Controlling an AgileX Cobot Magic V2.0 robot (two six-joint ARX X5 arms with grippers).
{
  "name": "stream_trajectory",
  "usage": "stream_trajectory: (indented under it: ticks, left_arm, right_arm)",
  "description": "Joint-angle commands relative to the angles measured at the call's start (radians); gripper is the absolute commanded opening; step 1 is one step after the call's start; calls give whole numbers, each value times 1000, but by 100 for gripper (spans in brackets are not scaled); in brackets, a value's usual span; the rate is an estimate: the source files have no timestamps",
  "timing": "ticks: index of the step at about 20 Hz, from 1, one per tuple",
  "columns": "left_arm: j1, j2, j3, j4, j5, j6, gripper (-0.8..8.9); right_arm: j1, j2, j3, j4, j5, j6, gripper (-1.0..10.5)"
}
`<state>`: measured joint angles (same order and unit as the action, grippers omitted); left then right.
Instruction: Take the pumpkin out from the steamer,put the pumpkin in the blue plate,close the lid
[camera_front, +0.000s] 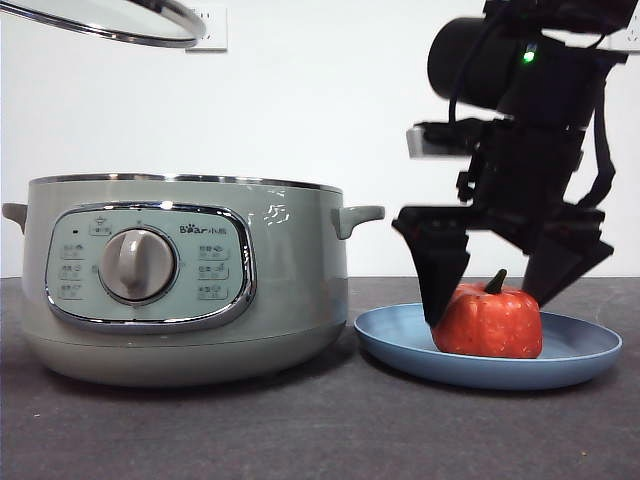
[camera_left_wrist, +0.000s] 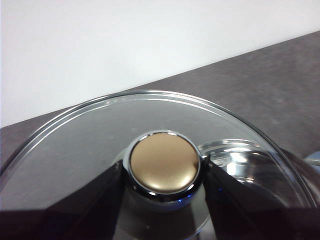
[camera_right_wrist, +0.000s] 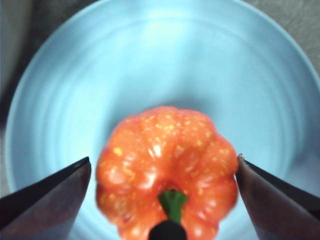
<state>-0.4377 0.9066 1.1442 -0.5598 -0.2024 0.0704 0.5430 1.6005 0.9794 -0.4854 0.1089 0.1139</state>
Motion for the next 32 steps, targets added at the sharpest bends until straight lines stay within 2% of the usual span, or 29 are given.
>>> stream_trajectory:
  ticks: [1, 9, 16, 22, 32]
  left_arm:
    - [0, -4, 10, 55, 48, 8, -5]
    - [-2, 156, 10, 77, 192, 0, -5]
    - [-27, 335, 10, 148, 289, -26, -5]
    - [-60, 438, 10, 136, 282, -25, -5]
    - [-60, 443, 10, 48, 281, -25, -5]
  right_arm:
    - [0, -89, -10, 5, -4, 20, 481]
    - [-1, -439, -10, 7, 5, 20, 473]
    - [-1, -649, -10, 5, 111, 27, 473]
    - [-2, -715, -10, 5, 136, 27, 473]
    - [-2, -718, -10, 1, 135, 27, 473]
